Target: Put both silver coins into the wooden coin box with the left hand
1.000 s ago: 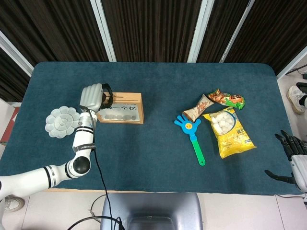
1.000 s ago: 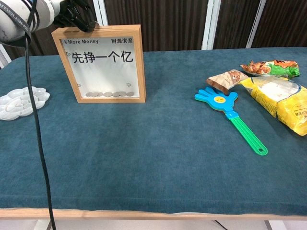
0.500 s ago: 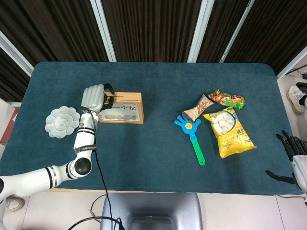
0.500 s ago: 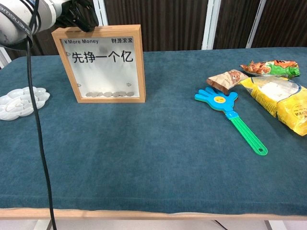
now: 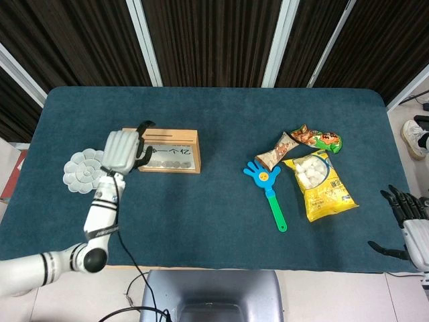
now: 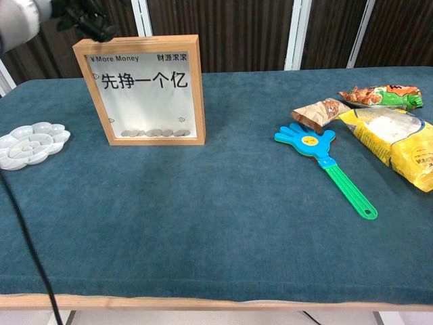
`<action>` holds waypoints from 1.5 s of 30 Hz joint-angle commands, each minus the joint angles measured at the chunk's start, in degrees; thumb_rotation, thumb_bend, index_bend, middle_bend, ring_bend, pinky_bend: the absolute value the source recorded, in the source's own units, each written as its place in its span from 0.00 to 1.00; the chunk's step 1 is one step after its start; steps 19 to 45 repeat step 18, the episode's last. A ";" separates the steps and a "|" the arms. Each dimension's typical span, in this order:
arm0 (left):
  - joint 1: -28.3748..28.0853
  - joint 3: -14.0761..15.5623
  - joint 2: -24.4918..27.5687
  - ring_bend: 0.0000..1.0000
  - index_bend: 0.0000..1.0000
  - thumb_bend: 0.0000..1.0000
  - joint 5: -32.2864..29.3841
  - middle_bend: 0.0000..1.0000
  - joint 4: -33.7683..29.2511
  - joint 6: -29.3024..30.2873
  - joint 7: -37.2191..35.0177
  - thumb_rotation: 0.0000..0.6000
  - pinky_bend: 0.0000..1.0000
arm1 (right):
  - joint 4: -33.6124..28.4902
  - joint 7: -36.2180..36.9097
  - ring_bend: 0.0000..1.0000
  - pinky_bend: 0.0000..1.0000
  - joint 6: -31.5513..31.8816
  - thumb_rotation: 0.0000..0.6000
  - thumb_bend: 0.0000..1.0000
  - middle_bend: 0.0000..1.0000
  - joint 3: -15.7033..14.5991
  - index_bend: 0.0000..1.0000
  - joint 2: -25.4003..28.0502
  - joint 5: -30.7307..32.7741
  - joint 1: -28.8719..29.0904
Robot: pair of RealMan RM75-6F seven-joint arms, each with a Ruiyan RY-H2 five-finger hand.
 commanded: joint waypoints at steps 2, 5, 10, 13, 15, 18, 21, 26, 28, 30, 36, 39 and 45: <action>20.91 21.41 10.73 0.07 0.10 0.42 24.63 0.16 -9.97 16.22 -7.57 1.00 0.15 | -0.92 -3.71 0.00 0.00 -0.69 1.00 0.04 0.00 -0.80 0.00 -1.17 -1.24 0.32; 26.87 26.24 10.50 0.03 0.09 0.42 29.37 0.12 -6.30 20.86 -10.31 1.00 0.10 | -1.25 -6.08 0.00 0.00 -1.09 1.00 0.04 0.00 -1.17 0.00 -1.95 -1.82 0.51; 37.43 30.80 6.87 0.00 0.05 0.42 28.79 0.05 1.42 27.45 -15.81 1.00 0.03 | -1.97 -11.94 0.00 0.00 -2.36 1.00 0.04 0.00 -1.79 0.00 -3.95 -2.66 1.03; 39.16 31.69 7.70 0.00 0.02 0.39 33.23 0.04 3.13 28.79 -16.39 1.00 0.01 | -2.95 -15.90 0.00 0.00 -1.66 1.00 0.04 0.00 -1.63 0.00 -5.36 -2.29 0.63; 39.97 30.94 7.53 0.00 0.03 0.39 34.78 0.04 4.49 29.93 -16.73 1.00 0.01 | -3.20 -17.37 0.00 0.00 -1.07 1.00 0.04 0.00 -1.64 0.00 -5.83 -2.31 0.31; 40.80 29.88 7.83 0.00 0.03 0.39 35.57 0.04 4.65 29.78 -17.15 1.00 0.01 | -3.33 -18.80 0.00 0.00 -0.68 1.00 0.04 0.00 -1.77 0.00 -6.30 -2.09 -0.08; 40.80 29.88 7.83 0.00 0.03 0.39 35.57 0.04 4.65 29.78 -17.15 1.00 0.01 | -3.33 -18.80 0.00 0.00 -0.68 1.00 0.04 0.00 -1.77 0.00 -6.30 -2.09 -0.08; 40.80 29.88 7.83 0.00 0.03 0.39 35.57 0.04 4.65 29.78 -17.15 1.00 0.01 | -3.33 -18.80 0.00 0.00 -0.68 1.00 0.04 0.00 -1.77 0.00 -6.30 -2.09 -0.08; 40.80 29.88 7.83 0.00 0.03 0.39 35.57 0.04 4.65 29.78 -17.15 1.00 0.01 | -3.33 -18.80 0.00 0.00 -0.68 1.00 0.04 0.00 -1.77 0.00 -6.30 -2.09 -0.08; 40.80 29.88 7.83 0.00 0.03 0.39 35.57 0.04 4.65 29.78 -17.15 1.00 0.01 | -3.33 -18.80 0.00 0.00 -0.68 1.00 0.04 0.00 -1.77 0.00 -6.30 -2.09 -0.08; 40.80 29.88 7.83 0.00 0.03 0.39 35.57 0.04 4.65 29.78 -17.15 1.00 0.01 | -3.33 -18.80 0.00 0.00 -0.68 1.00 0.04 0.00 -1.77 0.00 -6.30 -2.09 -0.08; 40.80 29.88 7.83 0.00 0.03 0.39 35.57 0.04 4.65 29.78 -17.15 1.00 0.01 | -3.33 -18.80 0.00 0.00 -0.68 1.00 0.04 0.00 -1.77 0.00 -6.30 -2.09 -0.08; 40.80 29.88 7.83 0.00 0.03 0.39 35.57 0.04 4.65 29.78 -17.15 1.00 0.01 | -3.33 -18.80 0.00 0.00 -0.68 1.00 0.04 0.00 -1.77 0.00 -6.30 -2.09 -0.08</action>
